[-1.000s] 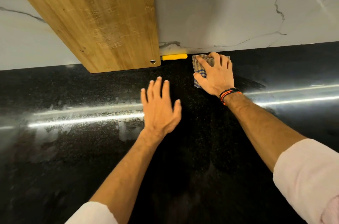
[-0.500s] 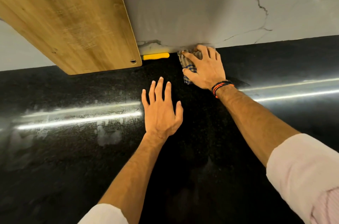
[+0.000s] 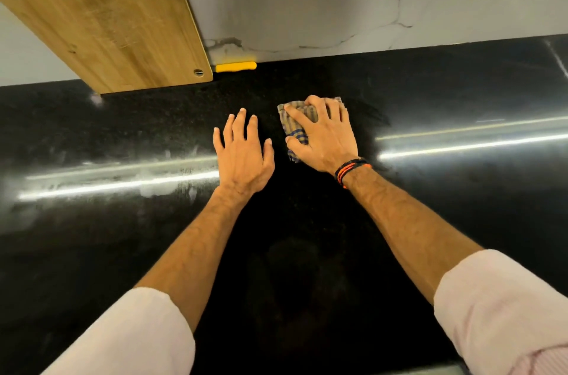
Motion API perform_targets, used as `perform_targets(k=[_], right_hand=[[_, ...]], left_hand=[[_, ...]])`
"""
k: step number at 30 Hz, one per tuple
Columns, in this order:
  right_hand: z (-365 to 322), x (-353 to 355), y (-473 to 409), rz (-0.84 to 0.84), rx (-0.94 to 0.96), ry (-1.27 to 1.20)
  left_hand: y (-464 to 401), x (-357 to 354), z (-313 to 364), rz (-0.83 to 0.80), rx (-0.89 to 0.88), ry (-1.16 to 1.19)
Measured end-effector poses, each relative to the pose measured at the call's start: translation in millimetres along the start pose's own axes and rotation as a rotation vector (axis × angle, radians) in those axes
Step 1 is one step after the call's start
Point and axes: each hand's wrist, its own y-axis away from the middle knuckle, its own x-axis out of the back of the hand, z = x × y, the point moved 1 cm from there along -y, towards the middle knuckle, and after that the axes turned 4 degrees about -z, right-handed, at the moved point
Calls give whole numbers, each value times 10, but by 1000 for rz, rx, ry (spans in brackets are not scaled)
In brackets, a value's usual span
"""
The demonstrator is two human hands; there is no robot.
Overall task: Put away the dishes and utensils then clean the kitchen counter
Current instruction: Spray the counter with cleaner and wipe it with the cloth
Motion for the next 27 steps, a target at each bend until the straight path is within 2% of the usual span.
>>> perform_targets(k=[9,19,27], right_hand=[[-169,1,1287,-10,-31,-26],[-358,23,2532,-43,-77,-44],[-391,-45,3223,-5,-79,-53]], left_hand=[[1051,-81,328,-61,-87,-28],[2224,-119,456,-76,-99,-5],[2820,-189,717,-93,-106,-26]])
